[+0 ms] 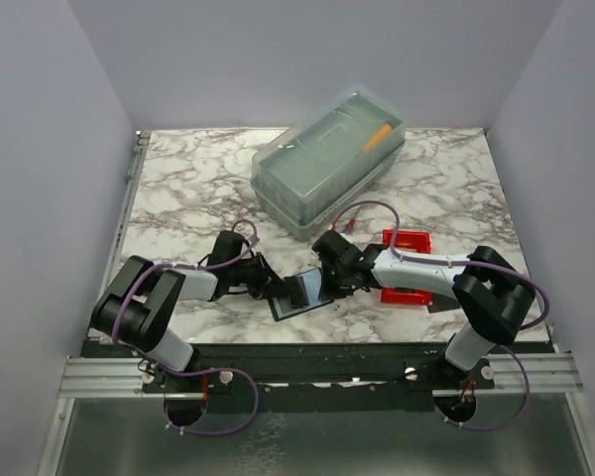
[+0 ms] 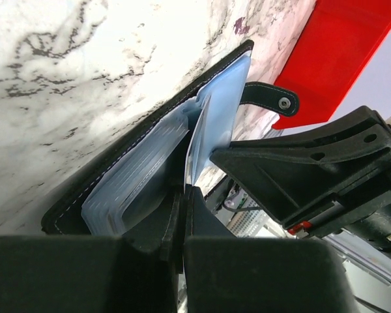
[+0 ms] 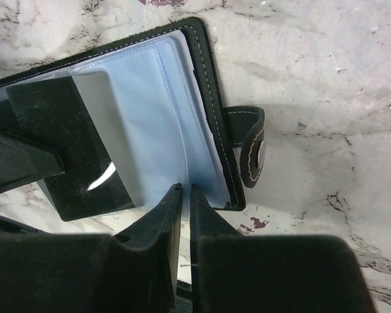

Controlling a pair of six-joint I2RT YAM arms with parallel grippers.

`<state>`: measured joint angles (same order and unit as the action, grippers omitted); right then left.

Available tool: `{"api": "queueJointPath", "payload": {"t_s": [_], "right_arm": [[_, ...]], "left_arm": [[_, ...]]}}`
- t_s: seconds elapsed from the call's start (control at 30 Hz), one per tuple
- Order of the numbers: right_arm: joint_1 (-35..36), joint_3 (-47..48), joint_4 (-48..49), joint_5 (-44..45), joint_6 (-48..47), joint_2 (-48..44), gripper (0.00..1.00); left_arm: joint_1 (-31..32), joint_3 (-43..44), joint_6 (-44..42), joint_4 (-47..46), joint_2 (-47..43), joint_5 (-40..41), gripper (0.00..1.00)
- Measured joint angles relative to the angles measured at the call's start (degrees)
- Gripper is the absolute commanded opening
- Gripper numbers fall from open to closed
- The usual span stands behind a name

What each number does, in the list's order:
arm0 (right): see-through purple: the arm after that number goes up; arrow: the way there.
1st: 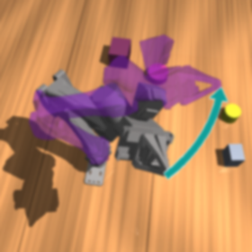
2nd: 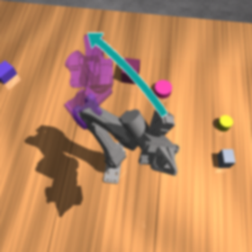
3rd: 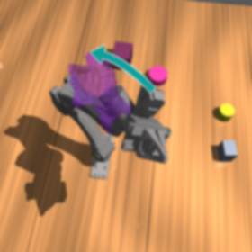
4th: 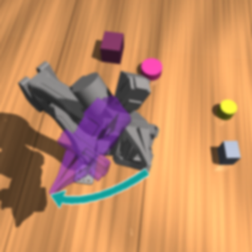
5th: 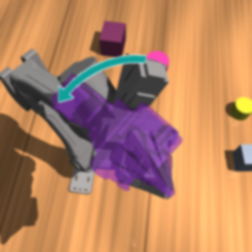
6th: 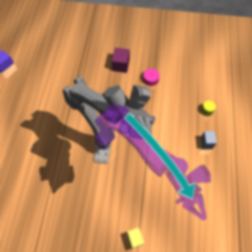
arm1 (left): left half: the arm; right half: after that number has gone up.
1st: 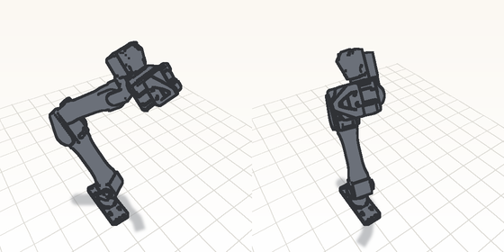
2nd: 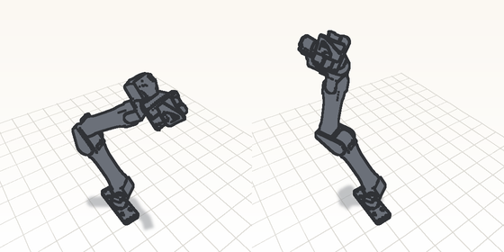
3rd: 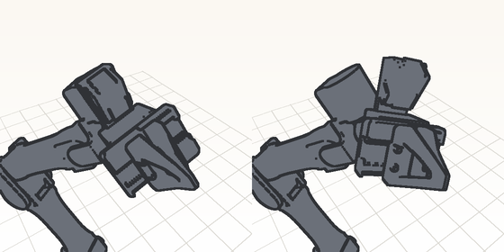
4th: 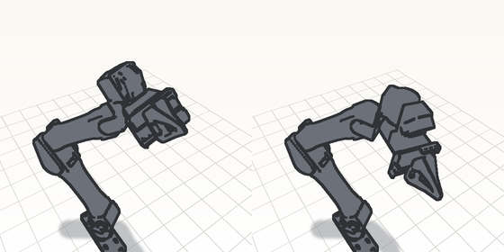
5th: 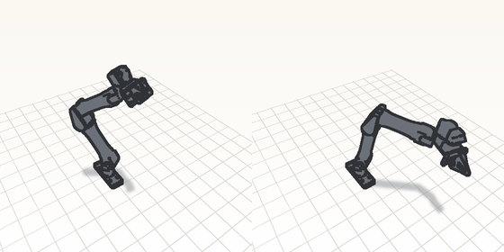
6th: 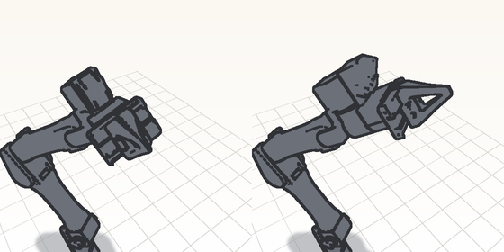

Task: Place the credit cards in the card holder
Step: Insert the credit card into the card slot.

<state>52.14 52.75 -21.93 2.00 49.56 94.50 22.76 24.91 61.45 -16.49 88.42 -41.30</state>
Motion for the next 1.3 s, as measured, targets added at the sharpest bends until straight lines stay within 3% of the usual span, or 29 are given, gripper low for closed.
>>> {"api": "queueJointPath", "payload": {"t_s": [0.17,0.4,0.9,1.1,1.3], "right_arm": [[0.0,-0.31,0.37,-0.2,0.7,-0.31,0.26],[-0.2,-1.07,-0.59,-0.42,1.01,-2.23,0.27],[-1.53,-6.29,1.73,-2.89,2.1,-4.2,0.01],[-1.64,-6.29,1.75,-3.3,2.03,-4.2,0.02],[-1.68,-4.61,-1.49,-3.21,1.42,-5.14,0.15]], "left_arm": [[0.74,-2.82,2.95,-3.58,-2.51,2.23,0.0],[2.95,-4.55,5.03,-5.79,-5.14,6.32,0.0],[6.67,-6.25,5.4,-10.25,-5.11,12.15,0.0],[8.61,-6.62,6.01,-11.74,-5.18,15.8,0.2],[8.94,-5.95,7.8,-11.41,-4.74,15.98,0.34]]}}
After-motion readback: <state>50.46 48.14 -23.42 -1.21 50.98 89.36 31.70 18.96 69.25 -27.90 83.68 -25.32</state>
